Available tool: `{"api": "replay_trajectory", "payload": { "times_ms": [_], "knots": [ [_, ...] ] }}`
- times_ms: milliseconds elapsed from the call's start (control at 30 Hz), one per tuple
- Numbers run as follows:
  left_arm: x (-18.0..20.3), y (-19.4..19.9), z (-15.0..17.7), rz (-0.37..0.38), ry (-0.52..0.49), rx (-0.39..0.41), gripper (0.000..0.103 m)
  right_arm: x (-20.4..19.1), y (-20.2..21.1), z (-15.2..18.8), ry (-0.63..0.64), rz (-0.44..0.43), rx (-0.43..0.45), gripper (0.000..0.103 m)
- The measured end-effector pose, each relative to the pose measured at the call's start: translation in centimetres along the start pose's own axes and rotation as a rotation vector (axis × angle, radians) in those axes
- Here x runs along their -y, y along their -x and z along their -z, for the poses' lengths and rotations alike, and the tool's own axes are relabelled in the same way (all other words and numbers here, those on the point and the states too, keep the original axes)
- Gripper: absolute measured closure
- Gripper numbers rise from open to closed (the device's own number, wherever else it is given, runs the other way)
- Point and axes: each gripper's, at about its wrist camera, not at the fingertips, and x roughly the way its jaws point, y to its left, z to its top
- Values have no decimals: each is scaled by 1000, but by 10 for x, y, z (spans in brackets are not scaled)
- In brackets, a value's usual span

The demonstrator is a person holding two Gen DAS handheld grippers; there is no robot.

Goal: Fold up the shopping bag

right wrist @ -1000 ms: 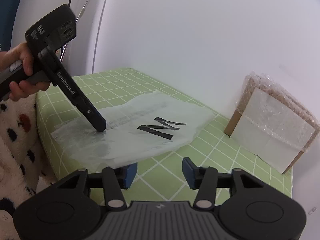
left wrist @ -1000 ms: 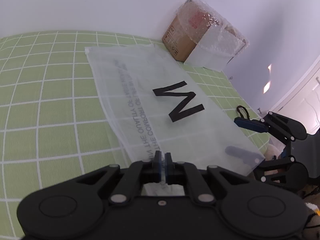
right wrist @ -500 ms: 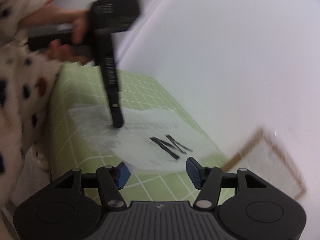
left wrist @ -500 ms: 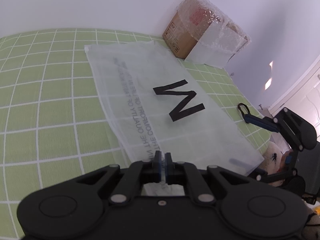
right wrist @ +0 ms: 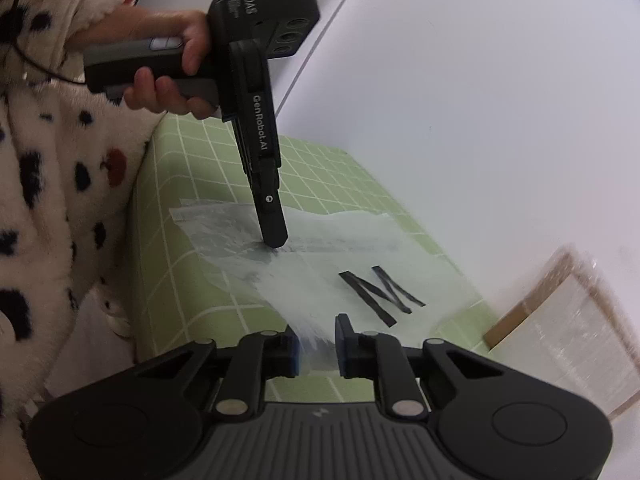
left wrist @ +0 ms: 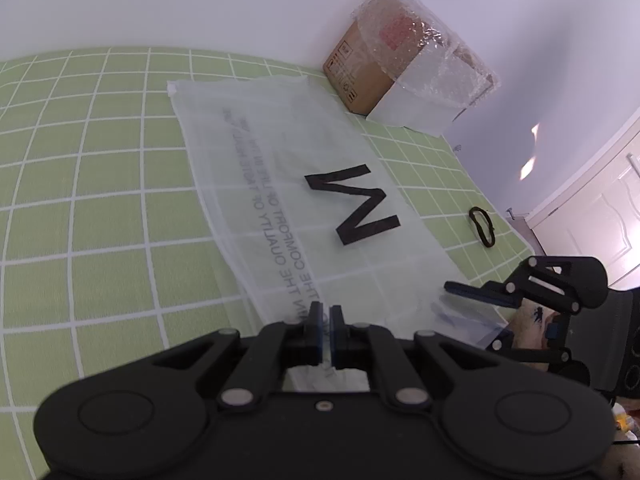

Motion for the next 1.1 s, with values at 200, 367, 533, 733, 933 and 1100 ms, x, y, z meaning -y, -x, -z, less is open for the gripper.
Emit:
{"api": "replay_trajectory", "payload": {
  "times_ms": [200,367,533,733,933,1100],
  "knots": [
    [-4,0,-2,11,4,-4,98,24,-6,-3,-192,-120,-65,96],
    [-4,-1,-3,11,2,-5,98,42,-16,-4,-339,-198,-123,99],
    [0,3,2,1,-68,12,97,63,-30,-4,-533,-257,-199,100],
    [12,24,16,-24,-221,69,77,82,-39,-2,-680,-317,-273,100],
    [16,52,31,-29,-385,87,54,89,-44,1,-728,-344,-304,100],
    [16,68,43,-43,-494,79,54,87,-44,-1,-736,-332,-311,100]
  ]
}}
